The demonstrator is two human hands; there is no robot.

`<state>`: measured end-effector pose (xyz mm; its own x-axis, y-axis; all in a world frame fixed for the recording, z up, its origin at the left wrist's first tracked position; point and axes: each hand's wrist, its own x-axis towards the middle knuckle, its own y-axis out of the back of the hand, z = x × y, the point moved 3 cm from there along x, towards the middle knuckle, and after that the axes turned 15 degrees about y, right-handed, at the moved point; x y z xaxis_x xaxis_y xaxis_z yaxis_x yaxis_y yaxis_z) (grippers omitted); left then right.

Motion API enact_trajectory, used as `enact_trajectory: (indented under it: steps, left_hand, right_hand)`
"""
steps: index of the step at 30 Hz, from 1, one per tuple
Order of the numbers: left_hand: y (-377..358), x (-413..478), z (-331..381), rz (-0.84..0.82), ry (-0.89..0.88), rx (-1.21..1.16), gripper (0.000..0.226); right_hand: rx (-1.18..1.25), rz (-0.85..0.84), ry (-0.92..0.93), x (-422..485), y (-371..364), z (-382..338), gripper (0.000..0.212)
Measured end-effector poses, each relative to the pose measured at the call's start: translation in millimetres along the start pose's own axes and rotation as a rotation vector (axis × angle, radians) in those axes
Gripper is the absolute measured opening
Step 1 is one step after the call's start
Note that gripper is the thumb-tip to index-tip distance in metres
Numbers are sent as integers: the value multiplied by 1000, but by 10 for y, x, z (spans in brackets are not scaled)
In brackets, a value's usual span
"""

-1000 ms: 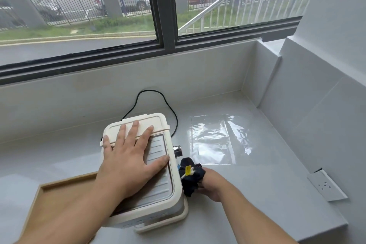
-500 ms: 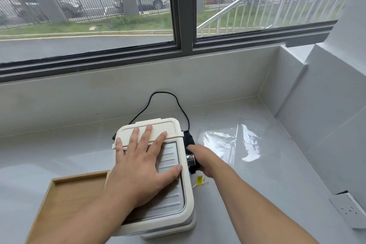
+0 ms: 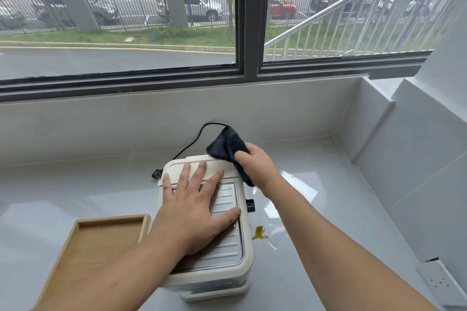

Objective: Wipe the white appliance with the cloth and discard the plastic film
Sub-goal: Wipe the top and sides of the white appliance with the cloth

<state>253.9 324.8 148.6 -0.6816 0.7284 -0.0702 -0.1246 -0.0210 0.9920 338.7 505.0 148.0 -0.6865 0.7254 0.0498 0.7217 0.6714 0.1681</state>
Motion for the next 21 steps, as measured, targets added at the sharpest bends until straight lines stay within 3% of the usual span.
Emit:
enact_trajectory:
  steps: [4, 8, 14, 18, 21]
  left_hand:
    - [8, 1, 0, 4, -6, -14, 103]
    - [16, -9, 4, 5, -6, -51, 100]
    - [47, -10, -6, 23, -9, -114, 86]
    - [55, -20, -20, 17, -6, -207, 70]
    - [72, -41, -38, 3, 11, -247, 75]
  right_hand:
    - [-526, -101, 183, -83, -22, -161, 20]
    - [-804, -103, 388, -171, -93, -223, 17]
    - [-1014, -232, 563, -293, -278, -365, 23]
    - [-981, -298, 533, -394, -272, -391, 31]
    - [-971, -289, 508, -485, -260, -411, 35]
